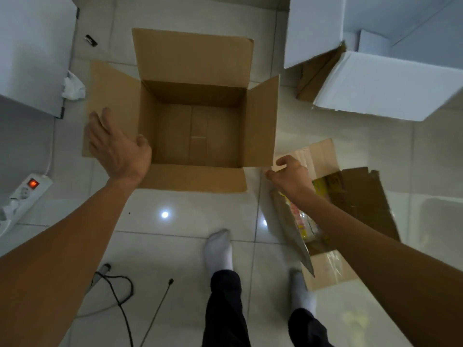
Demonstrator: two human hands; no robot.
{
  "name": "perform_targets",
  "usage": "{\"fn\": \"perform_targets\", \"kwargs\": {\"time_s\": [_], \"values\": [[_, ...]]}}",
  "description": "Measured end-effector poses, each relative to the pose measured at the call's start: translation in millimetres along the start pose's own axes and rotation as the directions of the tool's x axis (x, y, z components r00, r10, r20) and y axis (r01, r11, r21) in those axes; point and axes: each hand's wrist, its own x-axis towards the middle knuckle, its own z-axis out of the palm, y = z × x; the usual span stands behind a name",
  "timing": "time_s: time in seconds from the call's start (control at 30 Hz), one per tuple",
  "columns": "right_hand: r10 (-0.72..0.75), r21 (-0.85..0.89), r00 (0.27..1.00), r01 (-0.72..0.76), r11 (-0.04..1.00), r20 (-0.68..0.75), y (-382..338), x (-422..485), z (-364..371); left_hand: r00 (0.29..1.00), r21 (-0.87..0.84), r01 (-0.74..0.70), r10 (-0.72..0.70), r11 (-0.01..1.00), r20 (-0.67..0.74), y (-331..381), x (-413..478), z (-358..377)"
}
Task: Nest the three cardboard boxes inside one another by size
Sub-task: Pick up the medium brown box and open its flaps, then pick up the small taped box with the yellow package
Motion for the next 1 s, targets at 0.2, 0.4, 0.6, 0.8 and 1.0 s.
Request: {"fn": "perform_targets", "kwargs": {"time_s": [0.2,0.4,0.6,0.8,1.0], "values": [[0.069,0.11,0.998,-0.07,0.992,0.015,73.0,-36.5,-18.2,0.975,-0.033,-0.201,0.203,0.979,0.085,65.9,-70.2,5.7],[0.174,0.254,0.983,-0.184,0.949,0.061,183.2,-53.3,-49.7,0.953,-0.071,-0.297,0.3,0.952,0.047,142.0,-161.1,31.7],[0.371,0.435,0.921,-0.385,0.814,0.122,292.4,-60.7,-60.5,0.934,-0.113,-0.236,0.257,0.965,0.248,196.6,-241.2,79.3],[0.591,0.536,0.799,-0.549,0.641,0.112,362.4,-46.6,-66.7,0.83,0.051,-0.096,0.051,0.994,0.555,199.9,-274.0,125.8],[0.65,0.563,0.723,-0.647,0.515,0.236,407.0,-27.1,-42.0,0.75,-0.043,0.249,-0.165,0.967,0.641,196.3,-273.7,161.4]]}}
